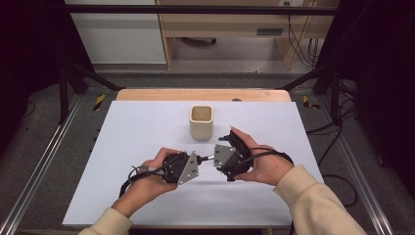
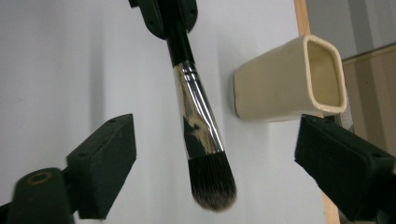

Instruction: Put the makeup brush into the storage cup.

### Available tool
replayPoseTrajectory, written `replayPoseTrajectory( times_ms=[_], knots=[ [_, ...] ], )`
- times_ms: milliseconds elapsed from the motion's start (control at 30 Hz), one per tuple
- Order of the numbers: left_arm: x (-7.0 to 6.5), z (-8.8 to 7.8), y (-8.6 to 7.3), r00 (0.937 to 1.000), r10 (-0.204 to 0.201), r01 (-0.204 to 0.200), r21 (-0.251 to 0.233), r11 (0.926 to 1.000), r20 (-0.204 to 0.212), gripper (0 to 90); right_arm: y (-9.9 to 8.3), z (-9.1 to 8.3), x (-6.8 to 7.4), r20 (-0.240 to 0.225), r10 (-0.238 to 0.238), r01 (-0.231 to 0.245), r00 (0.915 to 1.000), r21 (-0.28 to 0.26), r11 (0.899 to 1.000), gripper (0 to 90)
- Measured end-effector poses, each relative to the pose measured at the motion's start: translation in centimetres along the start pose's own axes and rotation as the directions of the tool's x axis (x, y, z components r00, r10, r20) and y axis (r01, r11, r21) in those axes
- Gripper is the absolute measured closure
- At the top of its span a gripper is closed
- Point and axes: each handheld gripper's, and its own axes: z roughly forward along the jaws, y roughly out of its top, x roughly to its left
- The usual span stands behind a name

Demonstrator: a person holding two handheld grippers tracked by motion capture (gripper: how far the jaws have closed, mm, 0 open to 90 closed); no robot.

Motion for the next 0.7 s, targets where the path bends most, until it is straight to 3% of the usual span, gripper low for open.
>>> replayPoseTrajectory(
  times_ms=[200,267,333,500,700],
  knots=[
    [0.1,0.0,-0.7,0.9990,-0.042,0.041,-0.008,0.9991,-0.015,78.8,-0.5,-0.4,-0.1,0.011,0.040,-0.040,0.9991,-0.012,0.999,6.2],
    [0.2,-0.1,-1.1,0.9981,-0.056,0.056,-0.006,0.9984,-0.025,78.8,-1.0,-0.6,-0.1,0.008,0.068,-0.068,0.9976,-0.030,0.997,5.7],
    [0.4,-0.3,-1.5,0.9969,-0.070,0.070,-0.008,0.9975,-0.036,78.7,-1.6,-0.8,-0.1,0.037,0.112,-0.111,0.9930,-0.013,0.994,5.2],
    [1.0,-0.8,-2.4,0.9889,-0.137,0.135,-0.030,0.9904,-0.058,78.8,-3.5,-1.0,0.4,0.092,0.224,-0.223,0.9702,-0.020,0.975,4.7],
    [1.7,-1.1,-2.6,0.9783,-0.193,0.188,-0.064,0.9801,-0.077,78.8,-6.3,-0.1,1.9,0.080,0.342,-0.340,0.9365,-0.032,0.940,5.1]
  ],
)
